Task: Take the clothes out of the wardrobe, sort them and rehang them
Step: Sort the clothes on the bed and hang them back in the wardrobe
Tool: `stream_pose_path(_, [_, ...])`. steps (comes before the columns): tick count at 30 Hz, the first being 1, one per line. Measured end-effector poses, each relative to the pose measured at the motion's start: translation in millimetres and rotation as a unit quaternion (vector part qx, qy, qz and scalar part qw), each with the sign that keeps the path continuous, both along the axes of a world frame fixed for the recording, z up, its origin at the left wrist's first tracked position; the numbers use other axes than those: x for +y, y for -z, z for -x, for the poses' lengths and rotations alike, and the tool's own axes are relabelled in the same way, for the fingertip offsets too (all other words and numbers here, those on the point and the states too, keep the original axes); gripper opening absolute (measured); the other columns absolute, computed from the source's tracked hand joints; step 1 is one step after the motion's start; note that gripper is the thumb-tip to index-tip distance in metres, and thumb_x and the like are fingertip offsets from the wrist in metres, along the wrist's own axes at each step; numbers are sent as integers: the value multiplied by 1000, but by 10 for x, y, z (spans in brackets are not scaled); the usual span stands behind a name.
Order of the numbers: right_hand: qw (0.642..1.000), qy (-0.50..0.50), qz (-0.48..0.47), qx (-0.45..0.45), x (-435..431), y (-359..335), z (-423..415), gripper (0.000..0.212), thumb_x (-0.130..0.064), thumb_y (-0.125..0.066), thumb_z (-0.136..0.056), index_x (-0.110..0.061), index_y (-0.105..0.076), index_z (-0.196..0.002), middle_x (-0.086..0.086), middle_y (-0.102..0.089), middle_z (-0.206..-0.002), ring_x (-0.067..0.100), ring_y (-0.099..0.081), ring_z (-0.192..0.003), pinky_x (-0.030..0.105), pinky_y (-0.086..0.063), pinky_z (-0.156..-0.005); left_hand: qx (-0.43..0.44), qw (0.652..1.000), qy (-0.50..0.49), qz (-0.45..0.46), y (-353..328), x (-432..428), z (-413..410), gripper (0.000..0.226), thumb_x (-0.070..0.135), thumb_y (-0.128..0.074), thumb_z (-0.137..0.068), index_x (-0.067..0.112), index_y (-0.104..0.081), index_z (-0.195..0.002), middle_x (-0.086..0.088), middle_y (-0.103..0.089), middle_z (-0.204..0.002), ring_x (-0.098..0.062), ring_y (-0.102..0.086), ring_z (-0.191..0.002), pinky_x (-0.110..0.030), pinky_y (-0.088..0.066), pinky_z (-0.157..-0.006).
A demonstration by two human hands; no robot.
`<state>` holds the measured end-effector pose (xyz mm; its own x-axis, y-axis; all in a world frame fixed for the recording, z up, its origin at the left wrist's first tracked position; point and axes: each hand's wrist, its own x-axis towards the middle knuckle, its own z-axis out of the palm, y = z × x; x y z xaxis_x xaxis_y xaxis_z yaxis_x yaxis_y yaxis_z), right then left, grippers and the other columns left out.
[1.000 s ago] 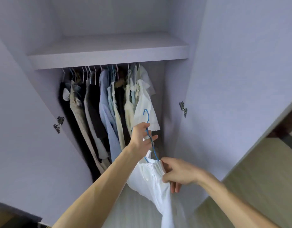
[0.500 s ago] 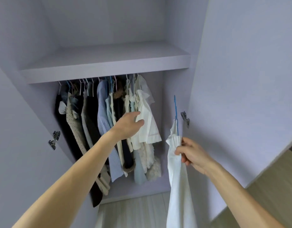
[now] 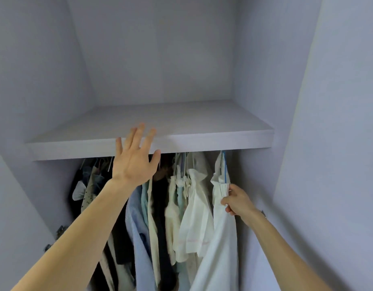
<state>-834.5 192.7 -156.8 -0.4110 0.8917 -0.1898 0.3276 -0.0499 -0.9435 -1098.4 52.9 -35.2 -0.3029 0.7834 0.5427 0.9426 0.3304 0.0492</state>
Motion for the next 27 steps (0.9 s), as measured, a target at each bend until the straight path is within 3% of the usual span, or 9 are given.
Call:
stream_pose_path(3, [1000,-10,-22,-16,385,-28,194,33,5,-55,-86,-16,-58,-112,11,-64,-102,16,-52,-58,23,-42,-47,-26,999,-18,2,273,237,137,65,56,-25,-101,45,9,-155,4,10,-167,-19,11,-153,-60,-2,-121])
stream_pose_path(7, [998,-12,-55,-41,858,-8,428,28,4,-55,-85,-15,-59,-105,12,-64,-98,18,-52,-65,24,-39,-48,-17,998,-43,-34,489,436,206,74,70,-24,-97,45,18,-153,4,27,-163,-18,27,-149,-63,5,-118])
stream_pose_path(11, [997,-11,-58,-49,1159,115,678,24,0,-55,-85,-12,-60,-105,12,-64,-100,17,-53,-67,24,-42,-51,-6,996,-64,-54,572,549,235,76,75,-19,-94,45,26,-148,2,26,-163,-19,31,-147,-66,6,-117])
stream_pose_path(14, [994,-30,-62,-82,1208,396,812,33,-3,-55,-87,-16,-61,-117,10,-65,-109,17,-58,-74,23,-46,-54,2,996,-72,-57,608,581,258,78,75,-19,-94,44,28,-147,2,26,-162,-21,30,-148,-65,8,-116])
stream_pose_path(17, [992,-32,-83,-94,1150,666,882,45,-7,-51,-89,-25,-58,-129,6,-66,-111,21,-64,-90,35,-59,-71,3,996,-70,-62,617,585,257,78,74,-23,-95,43,25,-148,0,21,-164,-20,29,-148,-65,8,-117])
stream_pose_path(19, [990,-34,-97,-98,1105,701,925,45,-10,-50,-91,-28,-57,-131,5,-67,-111,23,-64,-95,42,-58,-85,3,995,-73,-65,617,583,249,79,74,-25,-95,41,23,-149,-1,19,-165,-19,29,-148,-65,6,-117])
stream_pose_path(24, [943,-93,-211,-241,1046,717,968,56,-36,-38,-104,-19,-25,-156,12,-45,-147,30,-48,-131,37,-41,-106,2,995,-79,-64,611,583,203,77,72,-23,-97,42,23,-150,-3,21,-164,-23,25,-150,-67,0,-118])
stream_pose_path(27, [940,-120,-200,-248,1020,698,1061,57,-34,-33,-106,-19,-14,-158,15,-46,-147,32,-49,-130,38,-41,-105,1,995,-88,-56,613,589,177,77,71,-22,-97,40,24,-151,-2,31,-161,-24,25,-150,-68,-3,-117])
